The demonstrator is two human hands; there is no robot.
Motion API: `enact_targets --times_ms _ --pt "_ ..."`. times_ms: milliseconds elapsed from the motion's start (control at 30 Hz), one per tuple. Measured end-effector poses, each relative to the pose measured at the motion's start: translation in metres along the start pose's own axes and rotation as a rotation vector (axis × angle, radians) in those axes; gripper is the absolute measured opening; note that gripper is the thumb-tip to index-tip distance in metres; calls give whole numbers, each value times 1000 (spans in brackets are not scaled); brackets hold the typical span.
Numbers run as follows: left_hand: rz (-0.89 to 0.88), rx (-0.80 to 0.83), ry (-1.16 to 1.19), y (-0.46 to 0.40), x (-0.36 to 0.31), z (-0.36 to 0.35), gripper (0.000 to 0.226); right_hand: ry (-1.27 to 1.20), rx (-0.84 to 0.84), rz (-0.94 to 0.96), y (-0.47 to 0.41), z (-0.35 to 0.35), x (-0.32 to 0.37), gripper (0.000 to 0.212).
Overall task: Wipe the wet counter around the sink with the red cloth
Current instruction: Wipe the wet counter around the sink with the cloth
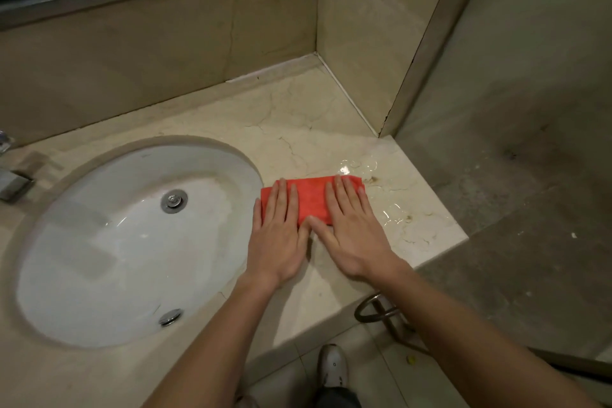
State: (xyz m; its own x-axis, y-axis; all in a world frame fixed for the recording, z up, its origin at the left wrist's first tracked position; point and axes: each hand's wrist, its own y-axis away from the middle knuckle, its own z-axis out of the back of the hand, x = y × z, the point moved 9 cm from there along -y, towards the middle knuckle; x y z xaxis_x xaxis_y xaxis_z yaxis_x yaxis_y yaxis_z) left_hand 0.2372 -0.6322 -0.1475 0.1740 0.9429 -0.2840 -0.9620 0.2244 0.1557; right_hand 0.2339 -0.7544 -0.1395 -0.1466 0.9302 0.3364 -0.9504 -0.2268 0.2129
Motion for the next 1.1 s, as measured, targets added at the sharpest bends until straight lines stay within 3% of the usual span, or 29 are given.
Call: enact_targets --times_ms 233,667,800,933,1100 --pt "44 -11 1 83 -9 -21 65 -43 131 99 76 -15 13 93" --pt "103 24 -22 -50 30 9 83 41 51 102 -61 8 5 101" --pt "68 -4 41 3 10 4 85 20 88 132 -12 3 9 90" --pt "71 2 31 57 -5 -13 68 -2 159 116 48 -8 12 91" --pt "74 11 49 26 0 -2 79 20 107 78 22 -1 8 90"
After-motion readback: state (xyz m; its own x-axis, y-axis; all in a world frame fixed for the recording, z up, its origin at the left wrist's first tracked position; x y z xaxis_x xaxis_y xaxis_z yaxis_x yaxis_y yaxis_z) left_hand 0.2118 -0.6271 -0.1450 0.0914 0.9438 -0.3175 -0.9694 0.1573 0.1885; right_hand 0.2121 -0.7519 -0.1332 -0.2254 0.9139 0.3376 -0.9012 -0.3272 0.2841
